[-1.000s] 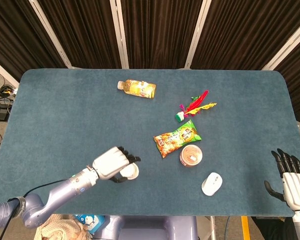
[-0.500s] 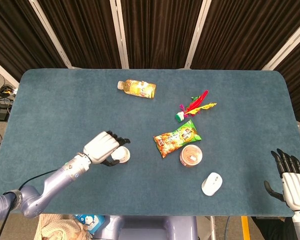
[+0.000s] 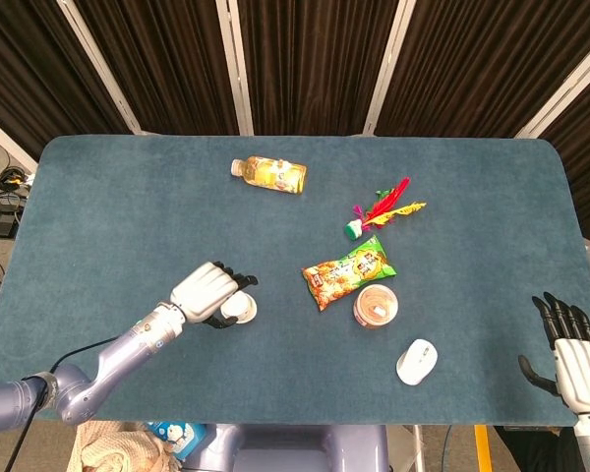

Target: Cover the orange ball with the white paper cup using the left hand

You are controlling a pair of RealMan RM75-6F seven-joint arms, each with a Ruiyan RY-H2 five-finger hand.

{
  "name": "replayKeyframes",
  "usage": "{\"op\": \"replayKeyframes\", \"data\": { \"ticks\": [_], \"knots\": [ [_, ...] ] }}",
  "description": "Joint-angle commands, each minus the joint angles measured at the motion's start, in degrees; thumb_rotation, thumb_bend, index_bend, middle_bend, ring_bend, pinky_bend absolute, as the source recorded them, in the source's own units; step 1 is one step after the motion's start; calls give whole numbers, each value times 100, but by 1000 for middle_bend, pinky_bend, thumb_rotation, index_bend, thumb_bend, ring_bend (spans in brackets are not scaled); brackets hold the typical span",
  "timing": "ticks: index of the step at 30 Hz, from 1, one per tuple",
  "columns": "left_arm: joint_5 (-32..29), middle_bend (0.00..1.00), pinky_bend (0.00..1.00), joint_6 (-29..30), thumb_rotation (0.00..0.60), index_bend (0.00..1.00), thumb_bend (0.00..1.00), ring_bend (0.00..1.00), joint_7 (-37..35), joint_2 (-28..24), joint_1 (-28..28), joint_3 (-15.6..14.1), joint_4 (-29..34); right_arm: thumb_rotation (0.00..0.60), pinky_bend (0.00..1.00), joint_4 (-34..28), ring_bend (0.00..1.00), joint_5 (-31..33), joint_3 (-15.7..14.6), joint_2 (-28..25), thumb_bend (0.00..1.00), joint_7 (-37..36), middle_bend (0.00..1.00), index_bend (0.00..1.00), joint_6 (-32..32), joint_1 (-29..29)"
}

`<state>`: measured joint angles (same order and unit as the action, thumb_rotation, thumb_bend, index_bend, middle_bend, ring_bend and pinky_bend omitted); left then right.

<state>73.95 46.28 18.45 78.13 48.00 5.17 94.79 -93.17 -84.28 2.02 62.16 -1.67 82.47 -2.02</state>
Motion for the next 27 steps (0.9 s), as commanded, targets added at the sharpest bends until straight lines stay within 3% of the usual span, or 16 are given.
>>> {"op": "replayKeyframes", "data": {
  "ticks": [1, 6, 13, 22, 27],
  "knots": [
    [-177, 277, 336, -74, 600, 160, 167, 272, 131, -40, 12, -49, 10, 600, 26, -1, 0, 4, -1, 0, 347, 3, 0, 0, -6, -2],
    [-510, 169, 198, -28, 600, 87, 136, 143, 390, -175, -25, -101, 194, 600, 26, -4, 0, 23, 3, -4, 347, 3, 0, 0, -25, -8],
    [-482, 126, 169, 579, 600, 69, 135, 107, 461, -455, -338, -158, 590, 600, 26, -1, 0, 14, -2, -8, 347, 0, 0, 0, -22, -7],
    [270, 89, 168, 2792, 600, 40, 133, 87, 328, -895, -1636, -425, 1044, 600, 27, -9, 0, -4, -26, -8, 347, 71, 0, 0, -28, -5],
    [590, 5, 98, 3462, 600, 0, 117, 13, 42, -1131, -2292, -769, 1045, 600, 26, -24, 0, -27, -41, -7, 348, 114, 0, 0, 7, 14]
  ]
}}
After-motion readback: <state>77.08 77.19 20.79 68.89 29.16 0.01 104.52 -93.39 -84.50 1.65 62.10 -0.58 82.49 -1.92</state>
